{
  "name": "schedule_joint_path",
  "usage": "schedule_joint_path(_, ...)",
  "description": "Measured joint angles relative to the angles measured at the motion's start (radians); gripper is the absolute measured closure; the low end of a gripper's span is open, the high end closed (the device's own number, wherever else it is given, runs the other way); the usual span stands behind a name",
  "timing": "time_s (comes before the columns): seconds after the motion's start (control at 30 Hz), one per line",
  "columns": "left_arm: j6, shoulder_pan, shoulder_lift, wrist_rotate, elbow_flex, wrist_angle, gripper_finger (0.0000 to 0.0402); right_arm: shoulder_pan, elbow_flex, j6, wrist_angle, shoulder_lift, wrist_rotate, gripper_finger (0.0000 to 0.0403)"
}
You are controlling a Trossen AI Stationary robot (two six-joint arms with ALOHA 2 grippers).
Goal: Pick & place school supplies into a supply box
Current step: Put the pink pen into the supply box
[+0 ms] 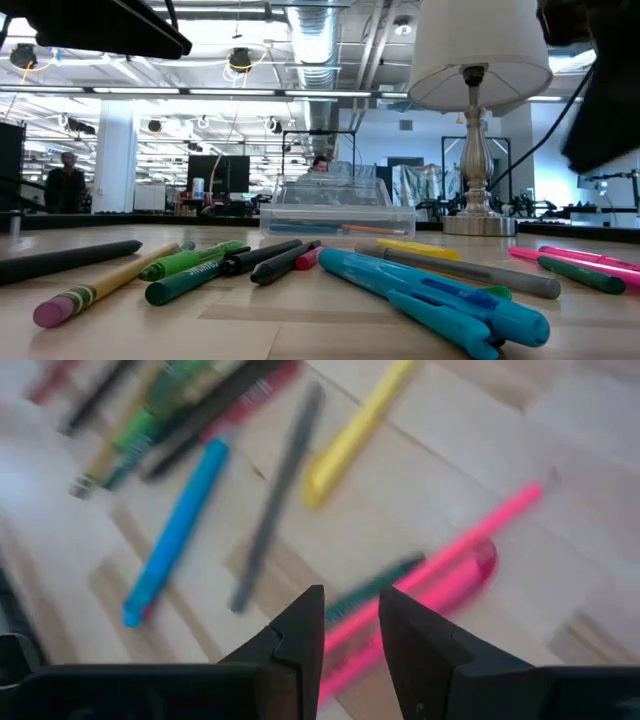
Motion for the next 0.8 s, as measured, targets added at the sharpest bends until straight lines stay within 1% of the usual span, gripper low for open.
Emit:
schedule_joint_path(0.1,-0.002,0.008,0.000,0.003,0.000,-0.004,0.0265,-0.002,0.012,0.011,-0.006,0.035,-0.056,0.0312)
schedule_joint_path(0.3,-0.017,0.019,0.000,0.009,0.000,-0.004,0.0265,-0.001,0.027,0.032,-0.008,0.083,-0.076,0.0312)
schedule_joint_path(0.4,-0.017,0.020,0.000,0.009,0.000,-0.004,0.0265,-0.002,0.026,0.053,-0.019,0.091,-0.104,0.0312)
schedule_joint_path(0.8,-0.018,0.020,0.000,0.029,0.000,-0.003,0.0265,-0.007,0.026,0.054,-0.014,0.091,-0.115,0.0312)
